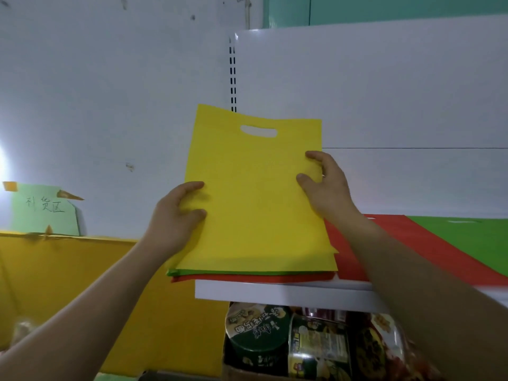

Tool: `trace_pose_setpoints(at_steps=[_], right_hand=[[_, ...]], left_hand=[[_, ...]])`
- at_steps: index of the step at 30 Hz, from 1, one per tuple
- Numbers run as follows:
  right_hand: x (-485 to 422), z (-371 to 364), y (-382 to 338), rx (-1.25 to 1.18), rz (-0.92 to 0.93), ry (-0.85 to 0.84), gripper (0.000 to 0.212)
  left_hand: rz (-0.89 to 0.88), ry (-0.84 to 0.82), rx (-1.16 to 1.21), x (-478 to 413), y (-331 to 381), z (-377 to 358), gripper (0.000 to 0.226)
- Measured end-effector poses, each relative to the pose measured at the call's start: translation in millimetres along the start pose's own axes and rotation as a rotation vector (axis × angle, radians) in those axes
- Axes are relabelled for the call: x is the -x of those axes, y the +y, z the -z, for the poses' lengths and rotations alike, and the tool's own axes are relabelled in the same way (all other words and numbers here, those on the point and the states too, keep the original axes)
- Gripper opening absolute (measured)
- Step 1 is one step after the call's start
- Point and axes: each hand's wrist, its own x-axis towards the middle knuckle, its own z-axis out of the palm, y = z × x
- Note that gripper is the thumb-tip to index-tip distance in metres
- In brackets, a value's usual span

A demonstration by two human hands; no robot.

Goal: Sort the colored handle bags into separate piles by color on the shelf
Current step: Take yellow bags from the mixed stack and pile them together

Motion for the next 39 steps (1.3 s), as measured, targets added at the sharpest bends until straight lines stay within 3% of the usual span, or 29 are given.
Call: trace_pose_setpoints(at_steps=[4,9,19,29,39], right_hand=[[-1,4,-13,0.085,0.009,0.027,0.041],[2,13,-42,0.093,0.023,0.139,0.042],[46,48,-74,0.215,-0.009,0.326,0.049],[143,152,-98,0.371,-0.110,0.595,0.047],[238,277,-124,0.547,-0.226,0.712,0.048]], left_hand=[[-0.021,-0.020,0.043,-4,1,9,0.048],[0.012,-0.137,0.282,0,5,17,0.050],[-0.084,-0.200,0.353,8,15,8,0.049],[-0.183,-0.561,0.541,59,60,-55,0.047],[-0.199,-0.762,0.614,152,133,-140,0.048]])
